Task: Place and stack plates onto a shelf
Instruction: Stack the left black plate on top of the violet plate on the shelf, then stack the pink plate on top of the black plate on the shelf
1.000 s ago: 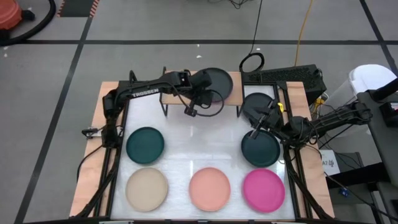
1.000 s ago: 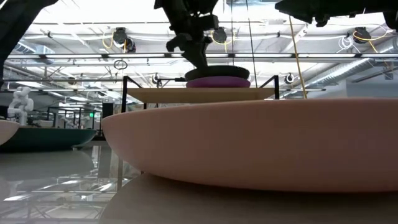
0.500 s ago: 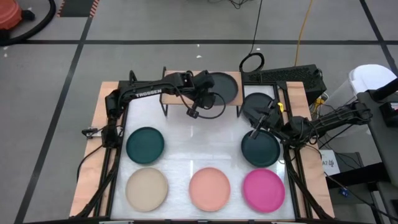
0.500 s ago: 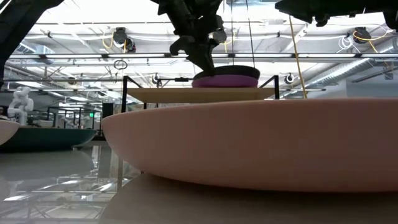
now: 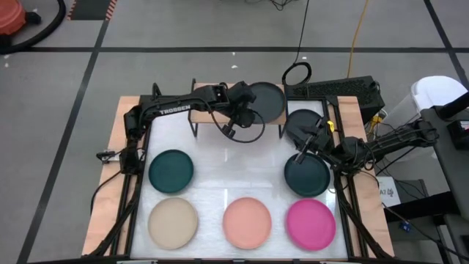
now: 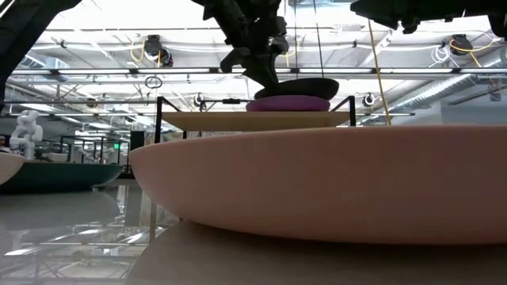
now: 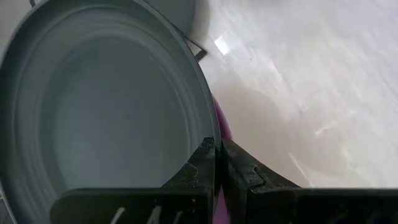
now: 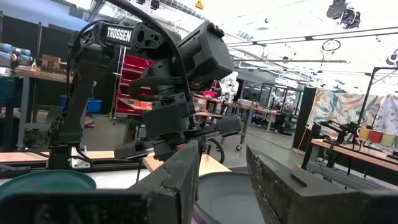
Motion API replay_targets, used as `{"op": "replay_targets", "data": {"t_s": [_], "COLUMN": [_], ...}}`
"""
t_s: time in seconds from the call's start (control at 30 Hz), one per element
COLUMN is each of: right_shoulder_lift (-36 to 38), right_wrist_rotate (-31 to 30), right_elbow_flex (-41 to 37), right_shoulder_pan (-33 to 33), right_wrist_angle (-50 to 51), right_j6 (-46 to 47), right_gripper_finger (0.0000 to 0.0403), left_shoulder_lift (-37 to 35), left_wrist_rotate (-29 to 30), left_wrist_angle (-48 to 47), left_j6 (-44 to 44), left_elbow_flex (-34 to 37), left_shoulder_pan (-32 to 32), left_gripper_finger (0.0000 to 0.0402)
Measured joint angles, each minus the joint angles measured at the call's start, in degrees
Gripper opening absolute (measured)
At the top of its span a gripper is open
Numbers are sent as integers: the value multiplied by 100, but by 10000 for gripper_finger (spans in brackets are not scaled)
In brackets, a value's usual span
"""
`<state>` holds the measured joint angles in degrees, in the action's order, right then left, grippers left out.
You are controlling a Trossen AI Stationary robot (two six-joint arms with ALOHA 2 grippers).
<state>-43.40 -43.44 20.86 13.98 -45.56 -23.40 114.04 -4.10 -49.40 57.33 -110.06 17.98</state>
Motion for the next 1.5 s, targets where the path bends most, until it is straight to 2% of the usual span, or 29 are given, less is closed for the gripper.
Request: {"op": "replay_targets", "data": {"t_s": [0.13, 0.3, 0.47, 0.77, 0.93, 1.0, 1.13, 1.3, 1.5], "right_shoulder_lift": [0, 0, -2, -2, -2, -2, 0, 0, 2], "right_wrist_rotate": [0, 2, 9, 17, 17, 17, 17, 20, 19], "right_elbow_flex": [0, 0, 0, 0, 0, 0, 0, 0, 0], "right_shoulder_pan": [2, 2, 2, 1, 2, 0, 2, 1, 96], "right_wrist_angle": [2, 17, -8, -6, 47, 84, 121, 209, 395], "right_j6": [0, 2, 12, 17, 19, 19, 20, 170, 573], "right_gripper_finger": [121, 121, 121, 121, 121, 121, 121, 121, 121], "left_shoulder_lift": [-133, -210, -142, -153, -334, -567, -975, -1205, -1402], "left_wrist_rotate": [285, 9, 5, 24, 600, 606, 386, -466, -485], "left_wrist_angle": [-224, -598, -256, -16, -11, -18, 3, 38, 946], "left_j6": [-159, -349, -652, -705, -978, -1135, -1624, -2356, -2796], "left_elbow_flex": [4, -1, 9, 7, 9, 9, 2, 141, 1365], "left_shoulder_pan": [0, 0, 28, 24, -11, -10, 142, 507, 660], "left_gripper_finger": [10, 10, 15, 103, 134, 138, 139, 140, 140]}}
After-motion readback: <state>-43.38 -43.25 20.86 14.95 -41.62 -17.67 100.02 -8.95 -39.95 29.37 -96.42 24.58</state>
